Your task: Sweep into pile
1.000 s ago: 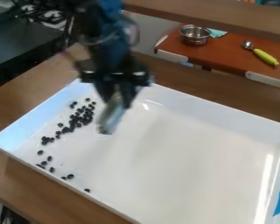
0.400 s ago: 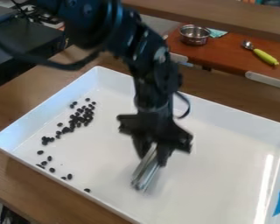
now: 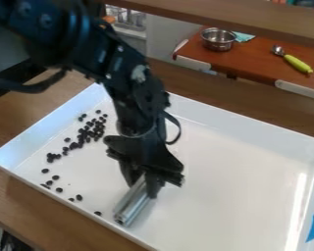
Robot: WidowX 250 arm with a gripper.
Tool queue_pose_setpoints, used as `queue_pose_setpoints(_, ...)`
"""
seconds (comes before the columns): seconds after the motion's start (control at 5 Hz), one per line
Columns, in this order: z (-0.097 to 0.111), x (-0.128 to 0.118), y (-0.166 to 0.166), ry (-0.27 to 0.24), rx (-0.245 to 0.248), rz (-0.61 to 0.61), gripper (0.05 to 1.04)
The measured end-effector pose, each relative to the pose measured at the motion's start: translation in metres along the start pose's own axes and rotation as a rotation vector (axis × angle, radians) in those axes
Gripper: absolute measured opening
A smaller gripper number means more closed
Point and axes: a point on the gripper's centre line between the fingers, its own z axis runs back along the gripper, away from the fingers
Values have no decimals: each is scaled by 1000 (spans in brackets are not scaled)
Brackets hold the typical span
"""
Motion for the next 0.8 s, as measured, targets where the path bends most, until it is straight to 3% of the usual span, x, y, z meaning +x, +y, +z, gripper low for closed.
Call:
queue_pose_setpoints(0.2, 3, -1, 16, -15, 1, -8, 375)
queue_pose_setpoints(0.8, -2, 12, 88, -118, 141, -4, 375)
